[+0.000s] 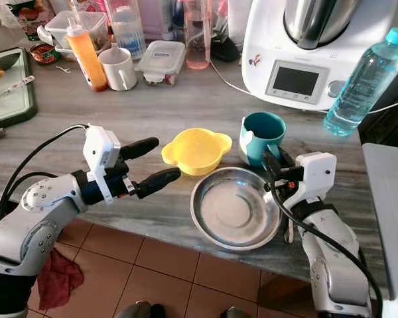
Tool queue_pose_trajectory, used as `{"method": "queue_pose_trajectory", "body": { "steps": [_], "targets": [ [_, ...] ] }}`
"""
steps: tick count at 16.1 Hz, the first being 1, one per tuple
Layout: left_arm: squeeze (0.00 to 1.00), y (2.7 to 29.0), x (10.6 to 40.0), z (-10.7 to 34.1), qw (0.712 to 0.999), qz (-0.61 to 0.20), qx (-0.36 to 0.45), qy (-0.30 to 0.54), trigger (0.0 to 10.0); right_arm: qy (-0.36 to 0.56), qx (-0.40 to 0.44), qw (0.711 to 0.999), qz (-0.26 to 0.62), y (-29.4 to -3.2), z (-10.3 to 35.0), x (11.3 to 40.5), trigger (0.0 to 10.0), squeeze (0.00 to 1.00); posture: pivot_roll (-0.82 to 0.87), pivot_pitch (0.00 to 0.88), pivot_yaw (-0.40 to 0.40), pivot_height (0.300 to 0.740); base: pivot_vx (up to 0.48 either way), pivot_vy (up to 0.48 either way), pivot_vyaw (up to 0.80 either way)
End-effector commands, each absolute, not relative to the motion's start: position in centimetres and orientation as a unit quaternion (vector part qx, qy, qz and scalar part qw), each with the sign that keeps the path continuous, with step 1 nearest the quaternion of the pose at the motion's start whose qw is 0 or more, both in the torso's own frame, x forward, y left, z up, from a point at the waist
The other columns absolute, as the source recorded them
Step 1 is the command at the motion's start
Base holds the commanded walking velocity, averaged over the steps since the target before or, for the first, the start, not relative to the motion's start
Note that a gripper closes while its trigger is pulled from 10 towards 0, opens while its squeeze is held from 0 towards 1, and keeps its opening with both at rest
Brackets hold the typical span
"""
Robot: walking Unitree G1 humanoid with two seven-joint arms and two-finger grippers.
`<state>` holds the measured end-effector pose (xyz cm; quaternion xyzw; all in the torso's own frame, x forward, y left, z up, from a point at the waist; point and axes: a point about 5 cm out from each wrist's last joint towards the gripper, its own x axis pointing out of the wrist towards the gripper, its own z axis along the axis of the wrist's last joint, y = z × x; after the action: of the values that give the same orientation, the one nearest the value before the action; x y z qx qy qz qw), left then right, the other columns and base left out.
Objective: Setting the table
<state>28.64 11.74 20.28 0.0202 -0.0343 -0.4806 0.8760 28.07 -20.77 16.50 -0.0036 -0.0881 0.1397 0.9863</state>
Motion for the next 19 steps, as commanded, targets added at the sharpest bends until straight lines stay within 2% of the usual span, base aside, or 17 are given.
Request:
{"method": "queue_pose_trajectory", "body": {
  "steps": [1,13,19],
  "targets": [
    [0.0,11.8,28.3,20.3,0.874,-0.484,0.026,-0.032,10.0,-0.087,-0.009,0.987,0.137,-20.9,16.2,28.0,10.0,1.0,0.09,0.195,0.03,0.714,0.0,0.0,0.0],
    [0.0,11.6,28.4,20.4,0.872,-0.487,0.026,-0.031,10.0,-0.108,-0.021,0.985,0.132,-20.8,17.1,27.5,10.0,1.0,0.09,0.196,0.037,0.714,0.0,0.0,0.0],
    [0.0,11.5,28.4,20.3,0.872,-0.488,0.024,-0.03,10.0,-0.128,-0.023,0.981,0.143,-19.8,18.3,26.8,10.0,1.0,0.08,0.191,0.035,0.714,0.0,0.0,0.0]
  ]
}}
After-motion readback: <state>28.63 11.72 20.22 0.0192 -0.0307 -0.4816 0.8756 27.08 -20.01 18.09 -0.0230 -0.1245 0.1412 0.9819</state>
